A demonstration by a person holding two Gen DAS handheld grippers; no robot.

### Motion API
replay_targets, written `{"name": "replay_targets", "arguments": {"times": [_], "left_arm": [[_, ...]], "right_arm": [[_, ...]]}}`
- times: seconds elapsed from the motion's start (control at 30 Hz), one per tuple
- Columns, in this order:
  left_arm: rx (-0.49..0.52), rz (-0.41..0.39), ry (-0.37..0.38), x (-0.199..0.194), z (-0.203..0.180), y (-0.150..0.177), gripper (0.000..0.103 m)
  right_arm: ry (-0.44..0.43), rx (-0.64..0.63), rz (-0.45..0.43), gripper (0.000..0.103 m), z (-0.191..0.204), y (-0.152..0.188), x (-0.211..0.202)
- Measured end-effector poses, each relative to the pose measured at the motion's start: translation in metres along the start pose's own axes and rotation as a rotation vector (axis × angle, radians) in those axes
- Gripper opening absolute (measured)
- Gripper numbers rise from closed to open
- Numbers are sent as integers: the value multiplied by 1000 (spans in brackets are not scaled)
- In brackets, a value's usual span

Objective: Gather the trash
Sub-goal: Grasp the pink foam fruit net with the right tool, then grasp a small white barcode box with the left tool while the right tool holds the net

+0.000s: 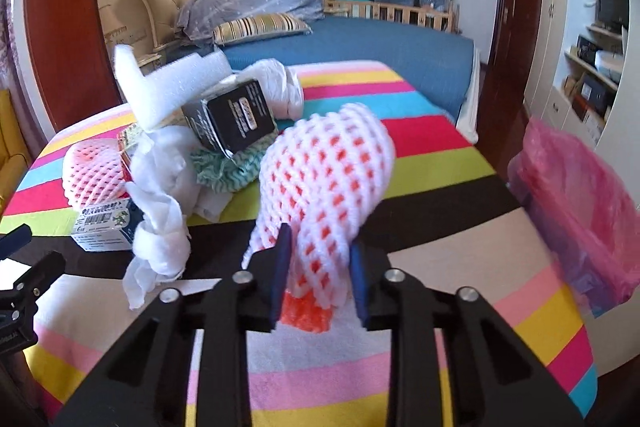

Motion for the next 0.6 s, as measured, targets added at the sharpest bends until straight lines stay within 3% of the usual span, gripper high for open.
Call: {"name": "replay_targets", "arguments": {"times": [0.17, 0.47, 0.6], "left_arm": [[12, -15, 5, 10, -5, -14, 90], [188, 53, 65, 53, -29, -40, 90], [190, 49, 230, 45, -44, -38, 88]], "right_arm": [[-3, -1, -23, 22, 0, -4, -4], [-16, 32, -7, 22, -6, -4, -2], [-22, 37, -7, 22, -9, -4, 0]]}}
Point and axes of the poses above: each gripper's, at about its wrist camera, not at the fingertips, and x roughly the way its jaws point, z to its left, y to its underside, the point moved 7 cm from there along x, roughly the way its jaws point, and after that the axes turned 14 degrees about x, right-handed, at the moved point
